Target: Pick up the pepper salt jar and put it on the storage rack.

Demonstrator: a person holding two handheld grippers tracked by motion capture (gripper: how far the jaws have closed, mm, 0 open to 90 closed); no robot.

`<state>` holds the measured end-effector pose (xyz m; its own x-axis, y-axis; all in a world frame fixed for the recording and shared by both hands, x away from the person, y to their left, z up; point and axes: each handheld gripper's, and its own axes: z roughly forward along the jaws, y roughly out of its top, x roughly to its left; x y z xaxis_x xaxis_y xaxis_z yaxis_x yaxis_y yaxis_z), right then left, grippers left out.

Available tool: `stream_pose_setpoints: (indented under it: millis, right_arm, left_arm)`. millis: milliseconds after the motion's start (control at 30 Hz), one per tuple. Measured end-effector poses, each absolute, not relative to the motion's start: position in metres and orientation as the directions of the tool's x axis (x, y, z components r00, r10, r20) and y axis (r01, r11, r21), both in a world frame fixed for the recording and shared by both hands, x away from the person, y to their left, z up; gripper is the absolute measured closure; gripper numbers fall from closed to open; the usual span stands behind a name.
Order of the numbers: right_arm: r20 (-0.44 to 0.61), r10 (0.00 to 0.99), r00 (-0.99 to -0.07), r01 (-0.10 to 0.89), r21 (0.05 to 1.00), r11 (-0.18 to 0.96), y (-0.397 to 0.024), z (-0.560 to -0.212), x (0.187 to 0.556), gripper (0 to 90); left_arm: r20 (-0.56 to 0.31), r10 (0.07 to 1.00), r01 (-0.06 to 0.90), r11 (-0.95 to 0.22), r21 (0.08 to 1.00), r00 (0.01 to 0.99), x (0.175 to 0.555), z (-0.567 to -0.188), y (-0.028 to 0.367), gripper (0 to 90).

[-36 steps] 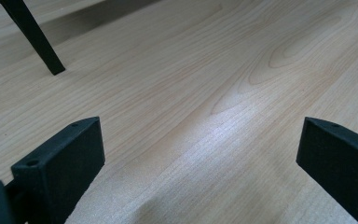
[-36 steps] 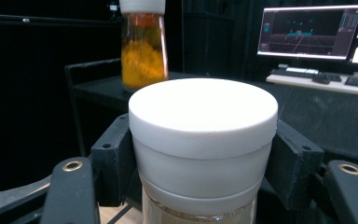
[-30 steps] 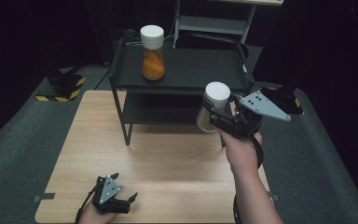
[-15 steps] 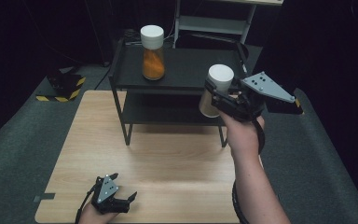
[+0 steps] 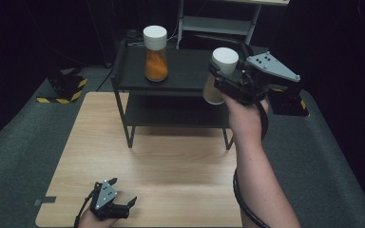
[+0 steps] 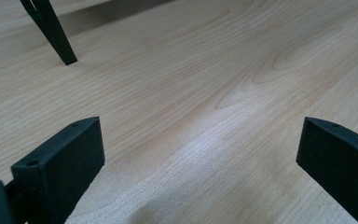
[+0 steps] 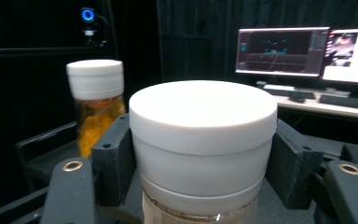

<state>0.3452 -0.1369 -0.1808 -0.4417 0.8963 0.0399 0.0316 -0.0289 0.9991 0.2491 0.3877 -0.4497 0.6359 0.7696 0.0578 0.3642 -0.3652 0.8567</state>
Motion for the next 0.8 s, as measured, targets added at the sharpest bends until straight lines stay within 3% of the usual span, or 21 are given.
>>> stream_pose_setpoints:
  millis: [800]
  right_arm:
    - [0.045, 0.932, -0.360, 0.063, 0.998, -0.024, -0.116, -0.169, 0.400, 34.0]
  left_arm:
    - [0.054, 0.762, 0.352, -0.360, 0.864, 0.646, 0.248, -0.451, 0.391, 1.0]
